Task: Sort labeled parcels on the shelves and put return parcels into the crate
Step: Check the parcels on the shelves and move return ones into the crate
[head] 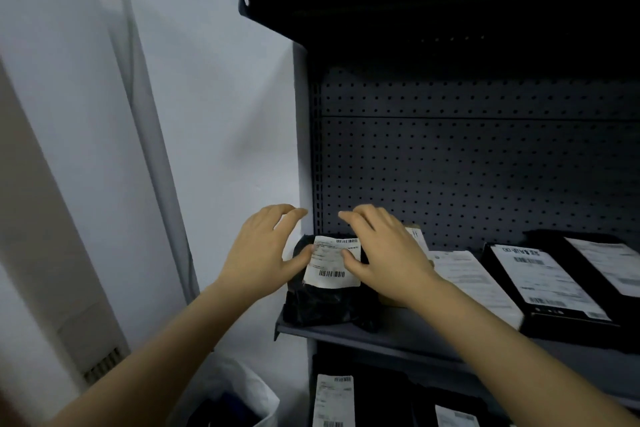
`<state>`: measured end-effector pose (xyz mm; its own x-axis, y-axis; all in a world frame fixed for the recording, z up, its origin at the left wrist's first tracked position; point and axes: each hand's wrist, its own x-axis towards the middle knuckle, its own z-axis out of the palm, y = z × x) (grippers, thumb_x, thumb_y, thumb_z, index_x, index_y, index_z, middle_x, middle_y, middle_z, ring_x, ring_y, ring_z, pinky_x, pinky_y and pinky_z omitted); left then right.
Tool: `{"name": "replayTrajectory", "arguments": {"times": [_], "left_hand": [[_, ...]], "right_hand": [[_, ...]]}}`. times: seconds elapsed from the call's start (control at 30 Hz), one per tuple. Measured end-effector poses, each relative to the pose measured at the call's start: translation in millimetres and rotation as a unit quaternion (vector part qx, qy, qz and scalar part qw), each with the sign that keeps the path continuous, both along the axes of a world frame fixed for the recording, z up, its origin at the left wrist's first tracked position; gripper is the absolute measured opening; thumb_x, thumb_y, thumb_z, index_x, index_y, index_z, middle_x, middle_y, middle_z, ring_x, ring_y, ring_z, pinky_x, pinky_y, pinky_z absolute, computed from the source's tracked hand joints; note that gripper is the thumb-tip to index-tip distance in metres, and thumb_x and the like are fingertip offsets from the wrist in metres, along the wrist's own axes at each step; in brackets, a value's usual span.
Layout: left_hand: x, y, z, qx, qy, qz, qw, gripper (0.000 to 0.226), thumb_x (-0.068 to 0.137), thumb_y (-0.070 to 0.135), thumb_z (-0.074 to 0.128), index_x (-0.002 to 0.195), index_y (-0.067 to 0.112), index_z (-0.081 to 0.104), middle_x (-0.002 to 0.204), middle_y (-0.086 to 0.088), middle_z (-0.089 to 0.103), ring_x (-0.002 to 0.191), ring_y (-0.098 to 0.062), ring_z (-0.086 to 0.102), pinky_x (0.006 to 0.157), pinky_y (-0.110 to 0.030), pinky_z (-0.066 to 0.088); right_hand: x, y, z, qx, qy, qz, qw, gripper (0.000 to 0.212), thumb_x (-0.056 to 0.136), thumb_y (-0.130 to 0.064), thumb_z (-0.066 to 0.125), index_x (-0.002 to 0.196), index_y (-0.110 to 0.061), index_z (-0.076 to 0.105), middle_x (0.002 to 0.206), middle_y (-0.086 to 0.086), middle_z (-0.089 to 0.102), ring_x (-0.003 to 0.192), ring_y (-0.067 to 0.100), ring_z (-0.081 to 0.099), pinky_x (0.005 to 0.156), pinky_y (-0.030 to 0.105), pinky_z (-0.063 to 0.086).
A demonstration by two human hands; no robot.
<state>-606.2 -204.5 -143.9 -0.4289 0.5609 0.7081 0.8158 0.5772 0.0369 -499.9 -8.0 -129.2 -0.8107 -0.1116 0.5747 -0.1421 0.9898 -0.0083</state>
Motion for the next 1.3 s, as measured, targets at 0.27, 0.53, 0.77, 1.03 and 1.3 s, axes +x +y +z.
{"name": "replayTrajectory", "arguments": {"times": [0.27, 0.53, 0.77, 1.03, 1.3], "left_hand": [[-29, 4, -40, 0.017, -0.109, -0.124, 0.986, 0.049, 0.085, 0.049, 0.054, 0.126, 0.022, 0.055, 0.117, 0.009, 0.058, 0.103, -0.01, 0.055, 0.086, -0.028, 0.049], [-48, 5, -83, 0.025, -0.269, -0.156, 0.95, 0.058, 0.09, 0.051, 0.052, 0.142, 0.028, 0.04, 0.14, 0.011, 0.047, 0.128, -0.01, 0.043, 0.103, -0.028, 0.04], [-51, 9, -101, 0.024, -0.407, -0.187, 0.894, 0.076, 0.079, 0.069, 0.046, 0.146, 0.034, 0.034, 0.139, 0.017, 0.05, 0.123, -0.003, 0.048, 0.101, -0.032, 0.046], [-52, 12, -99, 0.078, -0.53, -0.187, 0.823, 0.072, 0.081, 0.034, 0.075, 0.142, 0.026, 0.039, 0.132, 0.019, 0.048, 0.123, 0.002, 0.041, 0.095, -0.015, 0.032], [-47, 9, -92, 0.174, -0.512, -0.234, 0.808, 0.076, 0.076, 0.013, 0.081, 0.14, 0.028, 0.042, 0.131, 0.026, 0.05, 0.128, 0.003, 0.044, 0.098, -0.004, 0.033]], "right_hand": [[-18, -39, -51, -0.107, -0.045, -0.089, 0.989, 0.045, 0.098, -0.028, 0.05, 0.141, -0.016, 0.042, 0.133, 0.001, 0.044, 0.121, 0.019, 0.045, 0.089, 0.028, 0.046], [-15, -51, -80, -0.17, -0.156, -0.208, 0.95, 0.054, 0.104, -0.034, 0.033, 0.154, -0.018, 0.016, 0.159, 0.007, 0.018, 0.144, 0.023, 0.018, 0.114, 0.03, 0.023], [-18, -50, -79, -0.33, -0.222, -0.23, 0.888, 0.068, 0.103, -0.04, 0.037, 0.155, -0.013, 0.002, 0.152, 0.012, 0.034, 0.129, 0.023, 0.044, 0.098, 0.027, 0.041], [-19, -48, -75, -0.45, -0.187, -0.216, 0.846, 0.074, 0.098, -0.033, 0.055, 0.154, -0.013, 0.013, 0.145, -0.012, 0.037, 0.134, 0.004, 0.034, 0.096, 0.011, 0.024], [-11, -45, -76, -0.455, -0.066, -0.145, 0.876, 0.076, 0.088, -0.024, 0.07, 0.151, -0.025, 0.029, 0.143, -0.018, 0.046, 0.132, -0.001, 0.04, 0.105, 0.017, 0.033]]}}
